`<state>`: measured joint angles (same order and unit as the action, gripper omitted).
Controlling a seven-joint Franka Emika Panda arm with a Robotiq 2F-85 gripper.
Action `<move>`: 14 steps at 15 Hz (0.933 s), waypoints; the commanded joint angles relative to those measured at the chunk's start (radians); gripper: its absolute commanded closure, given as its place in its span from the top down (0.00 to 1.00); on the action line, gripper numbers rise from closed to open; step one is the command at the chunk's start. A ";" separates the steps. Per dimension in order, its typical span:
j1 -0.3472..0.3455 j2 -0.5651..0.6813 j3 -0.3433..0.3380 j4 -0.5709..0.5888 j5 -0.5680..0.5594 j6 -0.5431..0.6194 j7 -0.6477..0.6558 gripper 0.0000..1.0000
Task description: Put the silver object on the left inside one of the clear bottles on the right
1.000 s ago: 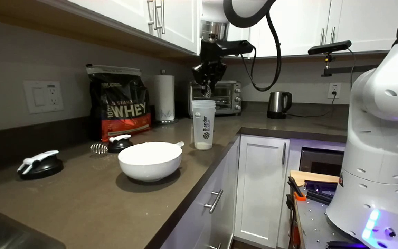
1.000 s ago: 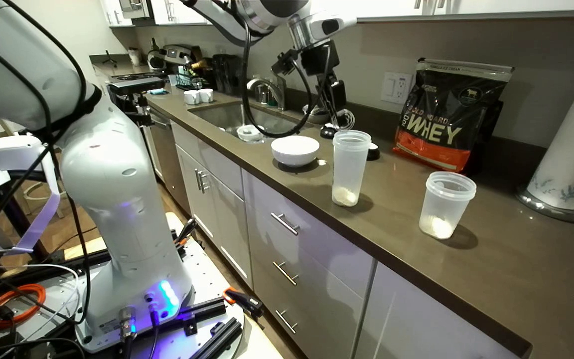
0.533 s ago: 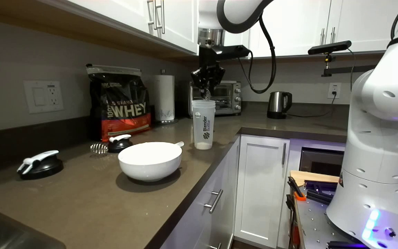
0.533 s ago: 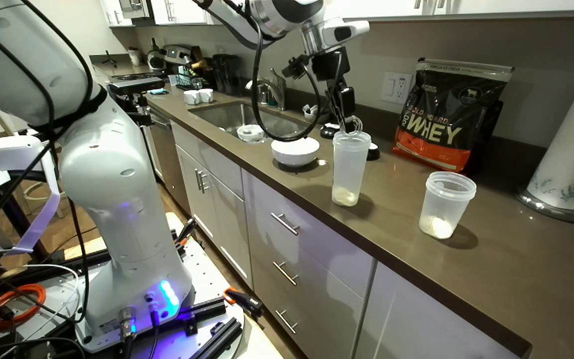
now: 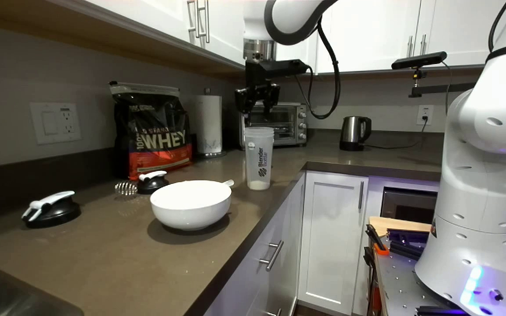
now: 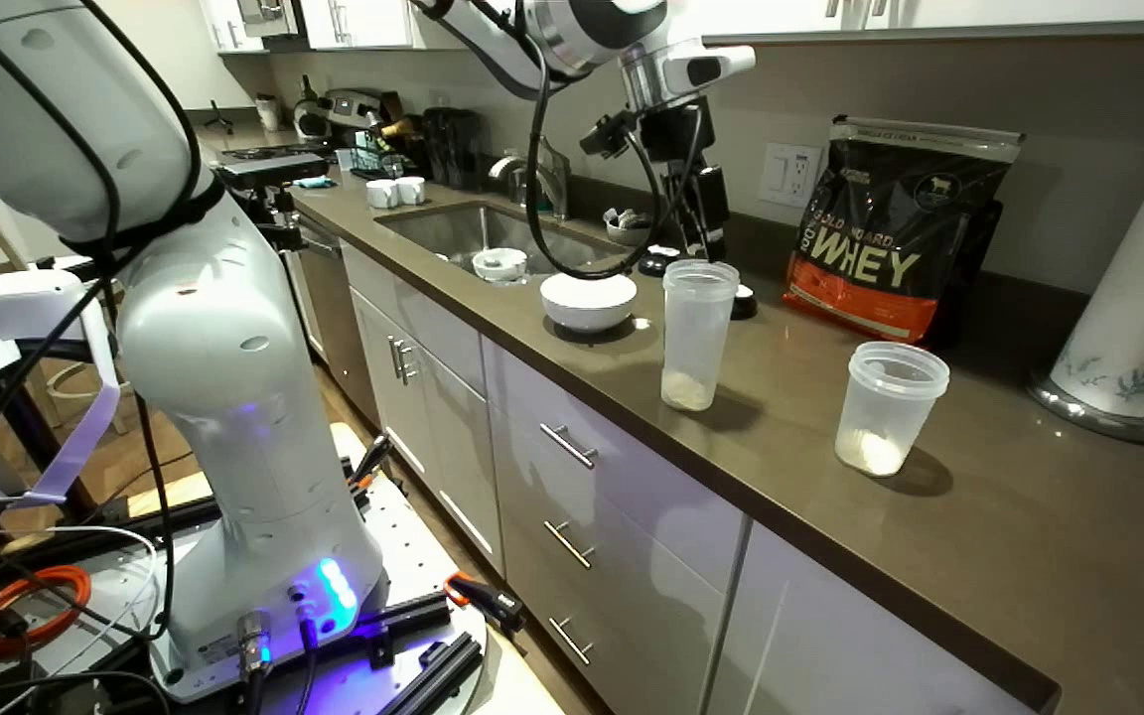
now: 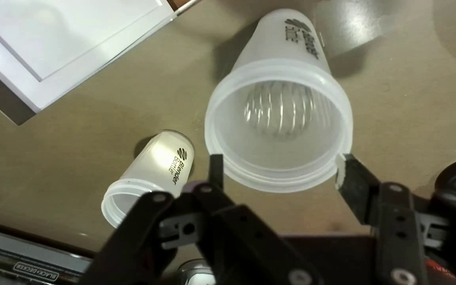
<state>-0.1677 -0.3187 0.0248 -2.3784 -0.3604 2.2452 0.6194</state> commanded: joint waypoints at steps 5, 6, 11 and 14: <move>0.021 0.015 0.003 0.040 0.035 -0.016 -0.031 1.00; 0.028 0.011 0.005 0.043 0.041 -0.022 -0.035 1.00; 0.106 -0.013 -0.001 0.050 0.228 -0.045 -0.182 1.00; 0.141 -0.025 0.004 0.062 0.308 -0.087 -0.257 1.00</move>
<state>-0.0528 -0.3236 0.0289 -2.3368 -0.1289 2.2207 0.4538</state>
